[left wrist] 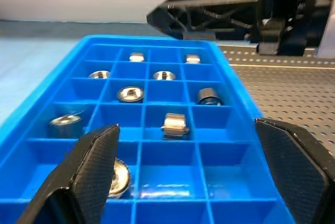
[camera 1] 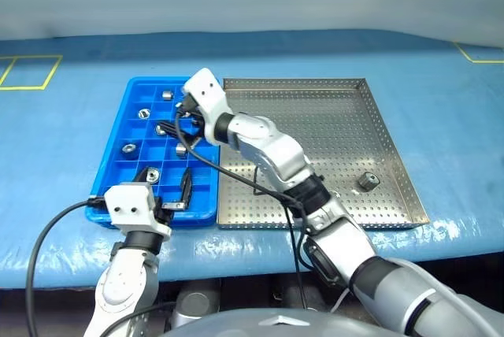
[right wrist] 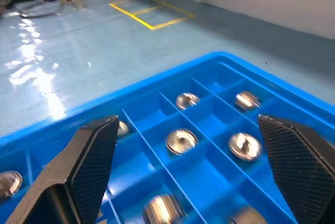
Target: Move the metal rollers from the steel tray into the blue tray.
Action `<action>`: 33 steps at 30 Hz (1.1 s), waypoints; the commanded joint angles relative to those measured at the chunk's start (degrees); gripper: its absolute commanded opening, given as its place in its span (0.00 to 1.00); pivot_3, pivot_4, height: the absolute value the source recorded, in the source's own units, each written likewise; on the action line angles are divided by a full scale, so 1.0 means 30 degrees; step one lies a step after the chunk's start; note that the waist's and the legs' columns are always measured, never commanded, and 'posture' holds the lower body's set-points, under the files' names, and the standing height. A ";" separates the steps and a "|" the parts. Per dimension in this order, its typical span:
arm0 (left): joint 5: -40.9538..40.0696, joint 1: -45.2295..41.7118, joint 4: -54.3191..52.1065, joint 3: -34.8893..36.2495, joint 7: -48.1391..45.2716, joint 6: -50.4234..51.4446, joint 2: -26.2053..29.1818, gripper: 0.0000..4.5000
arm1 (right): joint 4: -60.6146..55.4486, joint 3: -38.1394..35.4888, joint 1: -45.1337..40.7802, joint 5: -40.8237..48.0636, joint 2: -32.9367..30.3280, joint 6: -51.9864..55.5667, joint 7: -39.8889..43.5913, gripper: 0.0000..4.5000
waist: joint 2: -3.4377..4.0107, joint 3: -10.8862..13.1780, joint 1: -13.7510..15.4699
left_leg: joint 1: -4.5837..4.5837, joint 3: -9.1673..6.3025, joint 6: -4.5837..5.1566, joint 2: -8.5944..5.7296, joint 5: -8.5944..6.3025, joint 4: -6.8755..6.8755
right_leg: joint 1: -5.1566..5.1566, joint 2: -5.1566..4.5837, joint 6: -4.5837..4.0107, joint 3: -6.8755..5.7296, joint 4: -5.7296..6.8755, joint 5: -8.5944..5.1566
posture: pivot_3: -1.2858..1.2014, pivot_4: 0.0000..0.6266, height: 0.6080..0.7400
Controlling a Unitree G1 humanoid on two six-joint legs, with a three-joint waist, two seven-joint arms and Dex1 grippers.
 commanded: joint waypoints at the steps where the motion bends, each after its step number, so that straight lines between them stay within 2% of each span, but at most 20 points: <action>1: -0.0374 -0.0934 0.0287 -0.0135 -0.0814 0.0344 0.0487 1.00 | -0.3276 -0.0933 0.0848 -0.0483 -0.1668 0.2285 -0.0482 0.99 | 0.0000 0.0000 -0.0371 | -0.0007 0.0005 -0.0003 -0.0002 0.0002 0.0023 | -0.0002 -0.0001 0.0009 0.0004 0.0001 0.0007 | 0.56 0.24 1.00; 7: -0.0780 -0.2735 0.1110 -0.0399 -0.2247 0.0872 0.1521 1.00 | -0.7210 -0.2019 0.3422 -0.0904 -0.4805 0.6240 -0.1145 0.99 | 0.0017 -0.0006 -0.1844 | -0.0008 0.0010 0.0000 0.0009 0.0001 0.0019 | -0.0009 0.0002 -0.0038 0.0007 0.0015 0.0058 | 0.52 0.24 1.00; 14: -0.1217 -0.4339 0.2070 -0.1041 -0.4034 0.1231 0.2544 1.00 | -1.0730 -0.3395 0.6089 -0.0307 -0.6353 1.0765 -0.1445 0.99 | 0.0031 -0.0014 -0.2864 | -0.0003 0.0023 0.0014 0.0020 -0.0006 0.0031 | -0.0005 0.0013 0.0080 0.0019 0.0022 0.0096 | 0.49 0.24 1.00; 25: -0.1471 -0.5322 0.2974 -0.1922 -0.5099 0.1362 0.2670 1.00 | -1.4215 -0.4093 0.7564 0.1015 -0.6915 1.6774 -0.1576 0.99 | 0.0028 -0.0015 -0.3495 | 0.0022 0.0126 0.0017 0.0004 -0.0007 0.0082 | 0.0006 0.0043 0.0154 0.0164 0.0021 0.0075 | 0.47 0.24 1.00; 33: -0.2069 -0.5271 0.2819 -0.2564 -0.6628 0.1962 0.3581 1.00 | -1.4691 -0.4027 0.8424 0.1514 -0.7217 1.8274 -0.1763 0.99 | 0.0028 -0.0015 -0.3582 | 0.0030 0.0140 0.0018 0.0005 -0.0007 0.0083 | 0.0004 0.0056 0.0155 0.0190 0.0023 0.0074 | 0.47 0.24 1.00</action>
